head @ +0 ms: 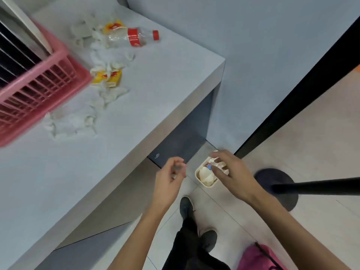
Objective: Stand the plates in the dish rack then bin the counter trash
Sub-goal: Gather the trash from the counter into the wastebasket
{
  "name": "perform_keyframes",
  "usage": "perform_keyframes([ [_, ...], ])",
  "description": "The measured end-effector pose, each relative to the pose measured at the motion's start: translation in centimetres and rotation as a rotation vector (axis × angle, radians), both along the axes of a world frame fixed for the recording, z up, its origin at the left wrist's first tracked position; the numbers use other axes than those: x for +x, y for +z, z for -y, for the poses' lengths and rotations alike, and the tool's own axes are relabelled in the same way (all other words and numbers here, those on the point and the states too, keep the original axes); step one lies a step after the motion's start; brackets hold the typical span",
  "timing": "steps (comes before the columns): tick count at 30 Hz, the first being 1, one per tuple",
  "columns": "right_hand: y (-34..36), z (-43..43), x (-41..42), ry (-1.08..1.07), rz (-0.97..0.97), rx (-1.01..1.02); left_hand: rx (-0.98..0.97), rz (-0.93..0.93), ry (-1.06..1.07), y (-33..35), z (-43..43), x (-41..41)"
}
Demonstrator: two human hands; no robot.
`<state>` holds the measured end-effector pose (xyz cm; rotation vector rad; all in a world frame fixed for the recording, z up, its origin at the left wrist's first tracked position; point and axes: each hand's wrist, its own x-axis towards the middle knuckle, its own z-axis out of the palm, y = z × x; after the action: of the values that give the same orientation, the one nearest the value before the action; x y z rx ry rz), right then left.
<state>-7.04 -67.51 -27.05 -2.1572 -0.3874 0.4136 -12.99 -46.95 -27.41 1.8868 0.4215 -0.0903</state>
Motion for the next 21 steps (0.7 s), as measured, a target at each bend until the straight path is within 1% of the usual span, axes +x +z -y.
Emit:
perform_keyframes([
  [5, 5.3, -4.8, -1.0, 0.097, 0.073, 0.102, 0.005, 0.101, 0.146, 5.7, -3.1, -2.5],
  [10, 9.0, -9.3, -0.8, 0.243, 0.129, 0.131, 0.026, 0.172, 0.291, 9.2, -6.7, -4.5],
  [15, 11.0, -13.8, 0.1, 0.343, 0.173, 0.155, 0.054, 0.201, 0.395, 10.6, -11.0, -5.9],
  [21, 12.2, -19.3, 2.0, 0.442, 0.163, 0.084, 0.115, 0.232, 0.45, 11.2, -16.5, -5.6],
])
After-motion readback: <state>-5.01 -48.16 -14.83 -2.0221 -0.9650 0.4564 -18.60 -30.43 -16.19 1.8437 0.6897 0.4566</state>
